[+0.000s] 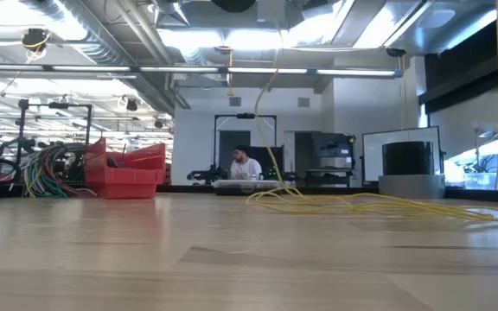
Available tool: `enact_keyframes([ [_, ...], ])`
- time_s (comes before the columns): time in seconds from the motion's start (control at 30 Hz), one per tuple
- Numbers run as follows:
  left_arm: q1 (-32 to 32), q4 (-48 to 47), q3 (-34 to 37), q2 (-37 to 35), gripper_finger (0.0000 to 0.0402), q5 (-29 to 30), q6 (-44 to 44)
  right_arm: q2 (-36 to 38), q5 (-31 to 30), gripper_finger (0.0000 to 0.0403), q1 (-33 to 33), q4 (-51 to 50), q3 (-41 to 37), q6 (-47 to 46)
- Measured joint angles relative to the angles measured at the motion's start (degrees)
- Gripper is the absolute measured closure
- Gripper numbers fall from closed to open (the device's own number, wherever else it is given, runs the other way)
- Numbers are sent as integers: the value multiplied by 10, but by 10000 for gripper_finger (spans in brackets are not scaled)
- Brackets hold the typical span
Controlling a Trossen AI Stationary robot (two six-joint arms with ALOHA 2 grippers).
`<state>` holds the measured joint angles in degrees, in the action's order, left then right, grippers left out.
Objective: Coil cords
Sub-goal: Coil the yellow wire on the spool
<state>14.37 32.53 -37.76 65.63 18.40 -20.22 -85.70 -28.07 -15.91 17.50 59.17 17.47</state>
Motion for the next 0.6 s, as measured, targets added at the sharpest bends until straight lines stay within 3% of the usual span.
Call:
enact_keyframes([
  [0.2,13,-112,0,-70,273,82,9,45,-134,398,-35,-31,0,10],
  [0.3,15,-156,0,-99,271,94,33,67,-189,397,-56,-41,0,23],
  [0.43,14,-168,0,-98,270,94,50,85,-199,399,-46,-36,0,29],
  [0.6,-7,-149,0,-50,270,90,50,84,-186,399,-18,-4,-6,25],
])
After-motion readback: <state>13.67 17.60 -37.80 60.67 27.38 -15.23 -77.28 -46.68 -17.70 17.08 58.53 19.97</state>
